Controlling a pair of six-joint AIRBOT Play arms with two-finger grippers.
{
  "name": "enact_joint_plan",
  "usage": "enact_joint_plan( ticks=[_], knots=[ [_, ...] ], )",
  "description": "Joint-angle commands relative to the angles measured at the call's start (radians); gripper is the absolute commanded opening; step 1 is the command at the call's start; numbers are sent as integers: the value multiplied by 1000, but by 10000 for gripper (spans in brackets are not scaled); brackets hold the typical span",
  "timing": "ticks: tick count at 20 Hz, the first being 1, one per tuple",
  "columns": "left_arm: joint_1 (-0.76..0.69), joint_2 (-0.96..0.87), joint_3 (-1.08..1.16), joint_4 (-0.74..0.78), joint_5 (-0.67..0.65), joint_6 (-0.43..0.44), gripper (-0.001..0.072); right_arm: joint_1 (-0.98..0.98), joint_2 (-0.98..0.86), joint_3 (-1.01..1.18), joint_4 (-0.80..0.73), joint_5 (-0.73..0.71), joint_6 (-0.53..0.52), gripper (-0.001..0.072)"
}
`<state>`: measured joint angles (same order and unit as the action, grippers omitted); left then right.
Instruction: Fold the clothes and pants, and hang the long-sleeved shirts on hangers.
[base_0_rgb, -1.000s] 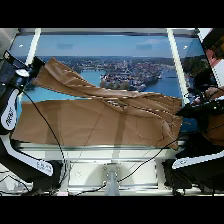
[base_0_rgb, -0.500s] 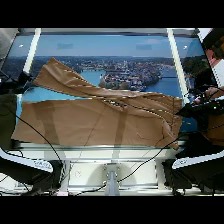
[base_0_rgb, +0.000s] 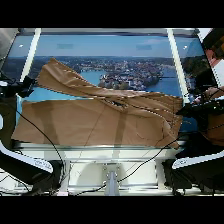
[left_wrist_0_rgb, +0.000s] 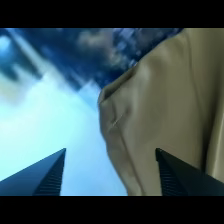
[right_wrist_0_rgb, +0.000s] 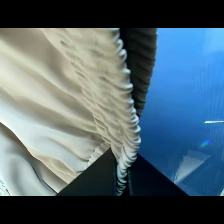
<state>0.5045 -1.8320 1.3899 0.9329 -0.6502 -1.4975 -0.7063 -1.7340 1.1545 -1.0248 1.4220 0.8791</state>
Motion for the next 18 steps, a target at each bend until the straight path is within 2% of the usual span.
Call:
enact_joint_plan(
  ticks=[1,3,4,5,10,13,18],
  knots=[
    [-45,-26,-1,-2,159,-6,467,0,0,0,0,1,3,29],
    [-68,-34,-1,-2,222,-7,251,0,0,0,-1,0,11,29],
    [-74,-39,-1,-2,230,-6,101,0,0,0,-1,0,11,29],
    [-78,-39,-1,-2,232,-6,17,0,0,0,-1,0,21,29],
    [-79,49,0,-1,279,-5,17,0,0,0,-2,26,24,30],
    [-79,177,0,2,286,61,17,0,0,0,-2,26,24,29],
    [-79,411,0,2,327,97,17,0,0,0,-2,33,24,29]
  ],
)
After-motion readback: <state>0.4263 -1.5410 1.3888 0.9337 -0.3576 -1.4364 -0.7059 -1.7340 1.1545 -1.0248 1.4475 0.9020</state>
